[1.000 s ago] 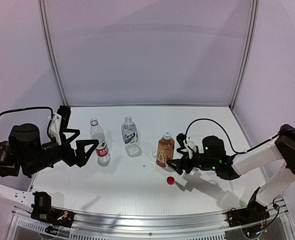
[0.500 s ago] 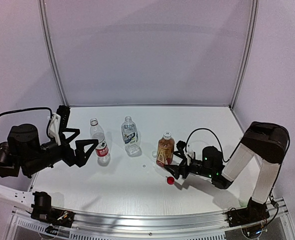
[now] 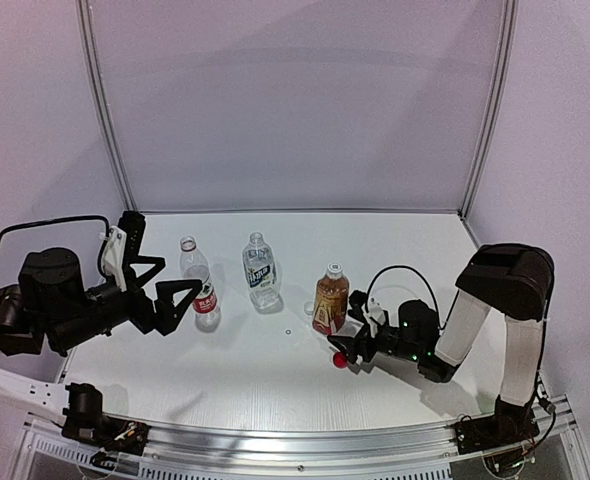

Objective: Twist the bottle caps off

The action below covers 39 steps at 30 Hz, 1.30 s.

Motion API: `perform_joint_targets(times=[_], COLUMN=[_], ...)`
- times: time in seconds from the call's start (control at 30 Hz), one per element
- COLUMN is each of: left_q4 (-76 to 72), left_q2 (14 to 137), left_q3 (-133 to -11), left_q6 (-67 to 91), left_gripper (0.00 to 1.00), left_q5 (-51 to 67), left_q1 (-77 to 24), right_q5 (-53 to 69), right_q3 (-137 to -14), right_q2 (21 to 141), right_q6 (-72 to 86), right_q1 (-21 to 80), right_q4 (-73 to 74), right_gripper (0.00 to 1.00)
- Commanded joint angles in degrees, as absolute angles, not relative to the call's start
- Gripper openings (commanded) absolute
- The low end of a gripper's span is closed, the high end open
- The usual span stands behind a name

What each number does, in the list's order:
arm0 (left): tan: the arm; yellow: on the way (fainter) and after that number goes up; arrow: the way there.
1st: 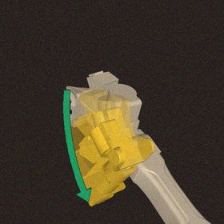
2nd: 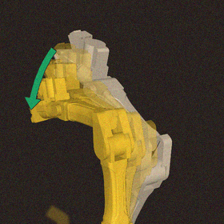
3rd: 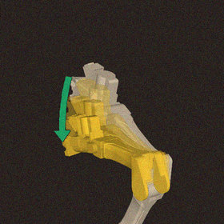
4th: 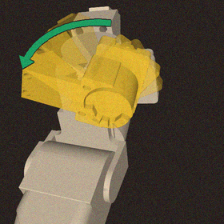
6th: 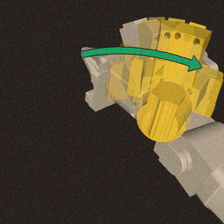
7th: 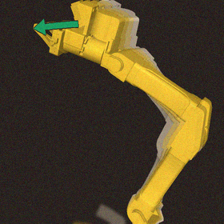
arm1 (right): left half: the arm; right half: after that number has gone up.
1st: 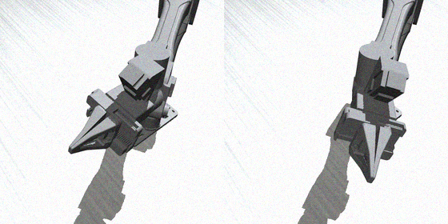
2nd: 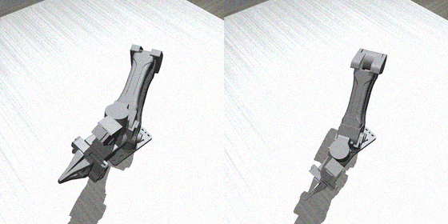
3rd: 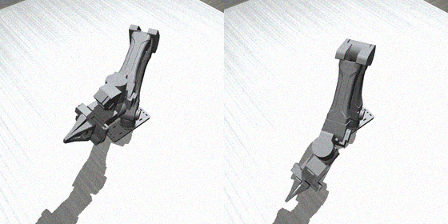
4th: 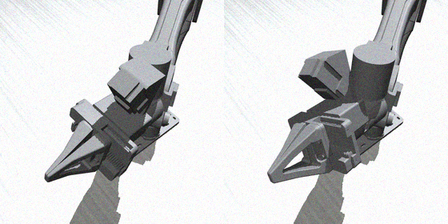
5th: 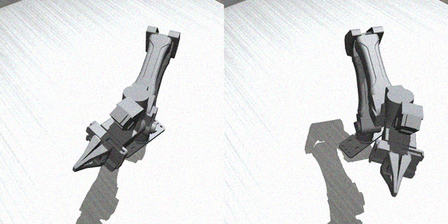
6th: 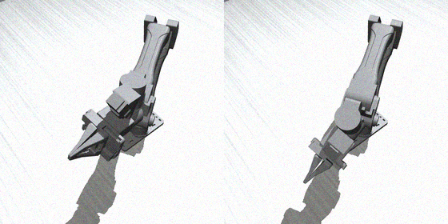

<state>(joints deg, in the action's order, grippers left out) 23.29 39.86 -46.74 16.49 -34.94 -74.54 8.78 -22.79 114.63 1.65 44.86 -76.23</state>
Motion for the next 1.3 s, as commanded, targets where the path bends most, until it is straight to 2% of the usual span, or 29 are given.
perform_joint_targets(times=[0.0,0.57,0.83,0.93,1.13,1.27], left_q4=[21.8,21.7,21.7,21.6,20.8,16.4], left_q2=[40.6,41.1,41.1,41.1,41.6,42.0], left_q3=[-45.7,-45.7,-45.6,-45.6,-45.2,-43.5], left_q6=[15.3,15.0,15.0,14.9,14.0,9.8], left_gripper=[0.98,0.98,0.98,0.98,0.98,0.99], left_q5=[-34.4,-34.5,-34.5,-34.5,-33.6,-26.2], left_q1=[-74.3,-74.2,-74.1,-74.0,-73.6,-73.2], right_q5=[6.9,8.1,8.6,9.0,10.2,10.6], right_q3=[-24.2,-29.0,-29.4,-29.1,-25.9,-26.6], right_q2=[113.6,115.6,116.0,115.2,108.2,96.6], right_q6=[-1.1,-0.2,-0.1,-0.1,3.3,6.6], right_q1=[44.7,44.7,44.7,44.7,44.7,45.3], right_q4=[-88.2,-88.1,-88.1,-88.1,-86.8,-69.3], right_gripper=[0.89,0.79,0.61,0.58,0.56,0.54])
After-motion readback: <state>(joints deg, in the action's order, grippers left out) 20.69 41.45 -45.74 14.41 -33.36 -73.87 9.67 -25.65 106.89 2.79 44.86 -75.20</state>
